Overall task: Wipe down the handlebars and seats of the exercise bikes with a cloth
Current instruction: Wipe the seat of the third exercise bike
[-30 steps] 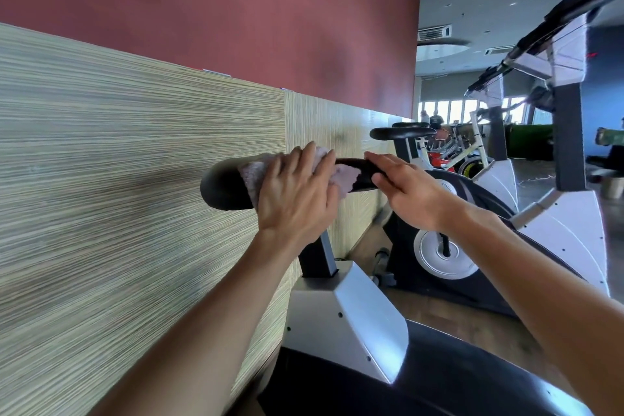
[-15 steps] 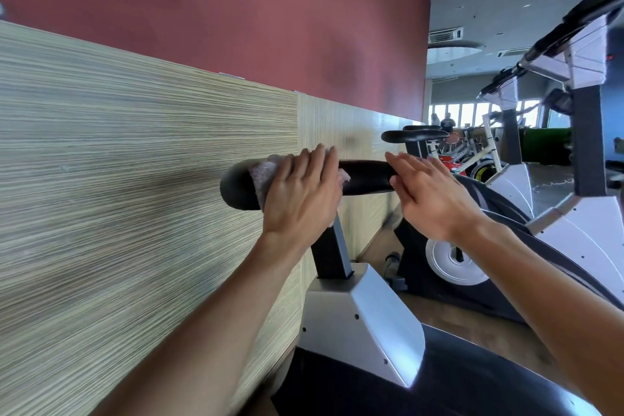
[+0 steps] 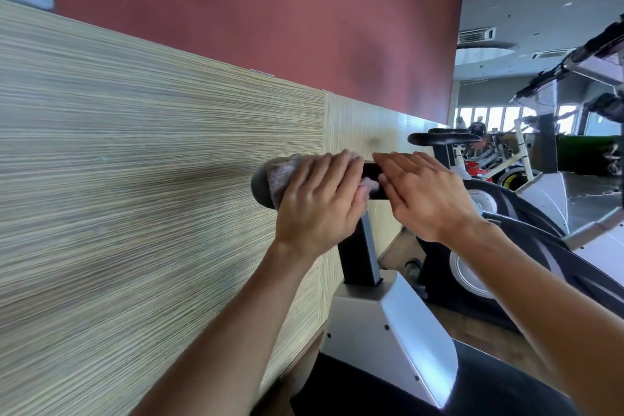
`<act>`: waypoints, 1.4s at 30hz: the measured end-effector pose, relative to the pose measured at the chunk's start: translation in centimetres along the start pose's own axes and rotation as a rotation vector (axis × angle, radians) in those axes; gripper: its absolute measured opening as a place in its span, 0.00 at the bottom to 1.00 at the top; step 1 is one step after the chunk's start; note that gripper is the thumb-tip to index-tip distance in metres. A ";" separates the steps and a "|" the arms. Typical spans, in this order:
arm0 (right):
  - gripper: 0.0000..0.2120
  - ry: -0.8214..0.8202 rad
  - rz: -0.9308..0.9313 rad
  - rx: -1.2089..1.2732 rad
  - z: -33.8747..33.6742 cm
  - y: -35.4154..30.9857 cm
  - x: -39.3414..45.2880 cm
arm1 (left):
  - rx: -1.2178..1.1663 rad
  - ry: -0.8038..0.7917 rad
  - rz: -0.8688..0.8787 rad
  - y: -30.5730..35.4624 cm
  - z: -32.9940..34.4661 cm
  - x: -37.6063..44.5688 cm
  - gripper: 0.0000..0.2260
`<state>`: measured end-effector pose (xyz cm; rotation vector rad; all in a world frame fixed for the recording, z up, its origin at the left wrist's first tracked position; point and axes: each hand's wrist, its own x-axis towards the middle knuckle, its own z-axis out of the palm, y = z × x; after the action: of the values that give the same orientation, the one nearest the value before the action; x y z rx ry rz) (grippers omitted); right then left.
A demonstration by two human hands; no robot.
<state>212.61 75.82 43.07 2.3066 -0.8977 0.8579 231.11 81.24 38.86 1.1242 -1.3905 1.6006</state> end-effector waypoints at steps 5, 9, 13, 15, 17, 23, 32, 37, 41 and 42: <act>0.24 0.049 -0.014 -0.006 0.5 0.2 0.3 | -0.238 0.078 0.138 -3.8 -1.1 -0.7 0.15; 0.26 0.011 -0.026 0.013 0.5 0.3 0.1 | -0.346 0.054 0.097 -4.5 -1.1 -0.7 0.14; 0.27 -0.068 -0.030 0.025 0.0 0.4 0.1 | -0.435 0.069 0.011 -5.0 -1.5 -0.9 0.14; 0.26 -0.093 -0.002 0.031 -0.2 0.0 0.2 | -0.439 0.057 -0.087 -4.7 -1.7 -1.1 0.13; 0.24 -0.097 0.035 0.065 -0.5 -1.1 0.3 | -0.410 0.056 -0.176 -3.9 -1.7 -1.2 0.12; 0.21 -0.098 -0.004 0.341 0.1 -6.0 2.2 | -0.432 0.045 -0.097 -4.9 -1.8 -1.2 0.13; 0.25 -0.234 0.056 0.397 -0.2 -6.6 2.5 | -0.645 0.059 -0.115 -7.4 -0.8 -2.2 0.18; 0.25 -0.221 0.090 0.389 -0.1 -7.2 2.5 | -0.553 0.110 -0.277 -5.8 -1.5 -2.2 0.14; 0.26 -0.253 0.050 0.383 -0.5 -6.9 2.7 | -0.355 0.162 -0.248 -3.5 -1.6 -2.0 0.12; 0.26 -0.286 0.028 0.385 -0.9 -6.5 2.8 | -0.374 0.167 -0.190 -4.1 -1.5 -2.0 0.12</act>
<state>218.63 79.54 44.20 2.8101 -0.9499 0.7782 235.35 83.34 38.41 0.8512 -1.3569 1.2083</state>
